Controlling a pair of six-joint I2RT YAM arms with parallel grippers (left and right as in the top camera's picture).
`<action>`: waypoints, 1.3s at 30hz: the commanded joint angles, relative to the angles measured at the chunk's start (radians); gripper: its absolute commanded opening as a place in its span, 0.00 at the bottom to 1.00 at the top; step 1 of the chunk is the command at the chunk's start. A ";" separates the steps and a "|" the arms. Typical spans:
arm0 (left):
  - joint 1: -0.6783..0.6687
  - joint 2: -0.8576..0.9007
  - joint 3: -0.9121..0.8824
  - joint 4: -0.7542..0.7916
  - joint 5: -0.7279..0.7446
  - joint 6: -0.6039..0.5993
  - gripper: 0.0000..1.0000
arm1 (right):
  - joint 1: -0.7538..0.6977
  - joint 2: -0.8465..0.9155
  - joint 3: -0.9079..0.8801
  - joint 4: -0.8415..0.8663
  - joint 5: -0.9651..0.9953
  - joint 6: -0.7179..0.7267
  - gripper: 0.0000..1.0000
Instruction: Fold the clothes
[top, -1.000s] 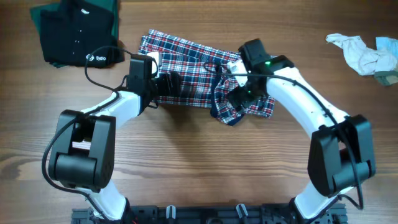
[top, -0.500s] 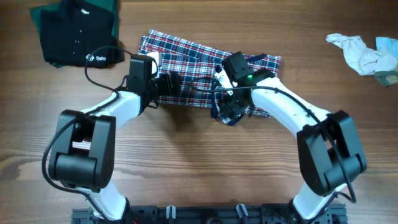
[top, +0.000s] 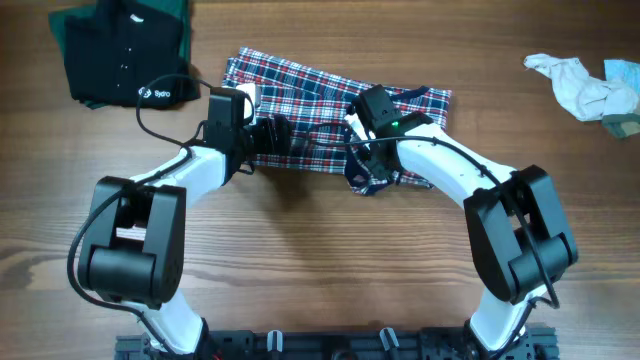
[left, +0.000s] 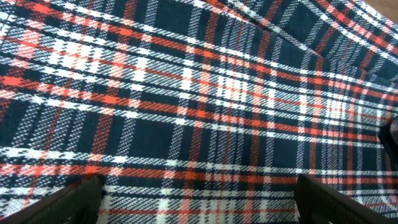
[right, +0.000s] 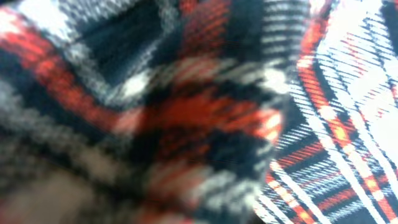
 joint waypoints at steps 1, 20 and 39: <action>0.019 0.035 -0.043 -0.024 -0.040 -0.005 1.00 | -0.003 0.020 0.011 0.006 0.070 0.061 0.20; 0.019 0.035 -0.043 -0.040 -0.040 -0.005 1.00 | -0.021 -0.078 0.098 0.025 0.161 0.502 0.04; 0.019 0.035 -0.043 -0.050 -0.040 -0.005 1.00 | 0.060 -0.073 0.093 0.027 0.135 0.656 0.11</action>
